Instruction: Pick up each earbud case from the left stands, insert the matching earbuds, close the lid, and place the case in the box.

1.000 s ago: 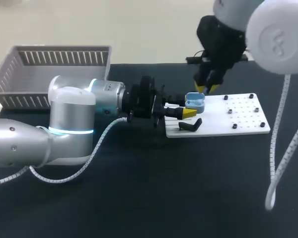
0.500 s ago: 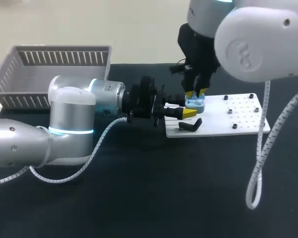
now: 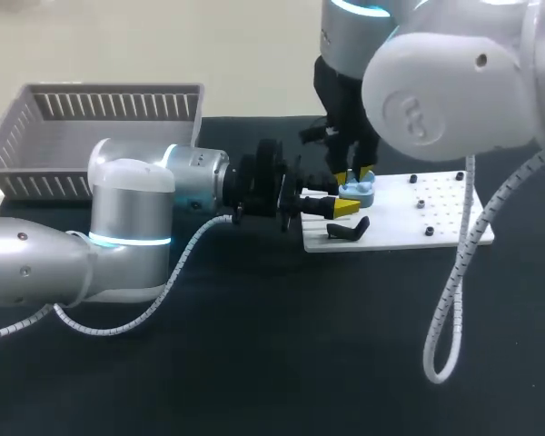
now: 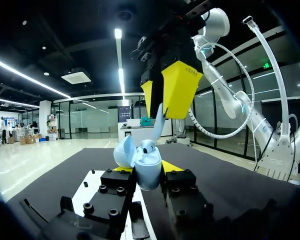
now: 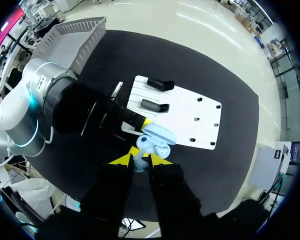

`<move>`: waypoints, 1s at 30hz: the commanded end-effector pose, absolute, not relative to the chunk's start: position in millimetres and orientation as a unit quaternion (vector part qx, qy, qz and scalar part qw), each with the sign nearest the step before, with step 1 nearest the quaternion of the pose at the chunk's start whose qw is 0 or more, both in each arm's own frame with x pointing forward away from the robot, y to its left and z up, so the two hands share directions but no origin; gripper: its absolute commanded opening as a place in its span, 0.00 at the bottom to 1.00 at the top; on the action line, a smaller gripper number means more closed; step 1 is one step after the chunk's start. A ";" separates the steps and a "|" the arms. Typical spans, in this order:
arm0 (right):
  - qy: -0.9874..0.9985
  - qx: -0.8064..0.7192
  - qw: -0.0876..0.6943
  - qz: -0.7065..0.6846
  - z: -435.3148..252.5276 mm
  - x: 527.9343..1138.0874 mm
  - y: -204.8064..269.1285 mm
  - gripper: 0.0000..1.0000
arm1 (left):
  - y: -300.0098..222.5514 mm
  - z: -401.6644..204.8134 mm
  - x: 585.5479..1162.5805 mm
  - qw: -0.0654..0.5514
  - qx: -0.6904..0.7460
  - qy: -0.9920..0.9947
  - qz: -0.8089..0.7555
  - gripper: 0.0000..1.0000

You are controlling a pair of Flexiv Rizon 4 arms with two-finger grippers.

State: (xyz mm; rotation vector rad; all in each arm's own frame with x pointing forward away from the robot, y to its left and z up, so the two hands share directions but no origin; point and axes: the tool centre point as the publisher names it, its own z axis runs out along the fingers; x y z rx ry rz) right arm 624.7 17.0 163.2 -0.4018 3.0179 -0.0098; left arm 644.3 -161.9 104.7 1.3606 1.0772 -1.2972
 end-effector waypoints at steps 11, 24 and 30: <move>0.992 -0.120 0.042 -0.010 156.3 628.6 21.4 0.00 | -162.2 104.2 644.0 0.469 0.554 0.440 -0.528 0.00; 0.993 -0.110 0.042 -0.014 149.4 632.5 19.3 0.00 | -162.2 104.2 644.0 0.469 0.554 0.440 -0.528 0.00; 0.993 -0.109 0.042 -0.017 146.1 633.8 18.6 0.00 | -162.2 104.2 644.0 0.469 0.554 0.440 -0.528 0.00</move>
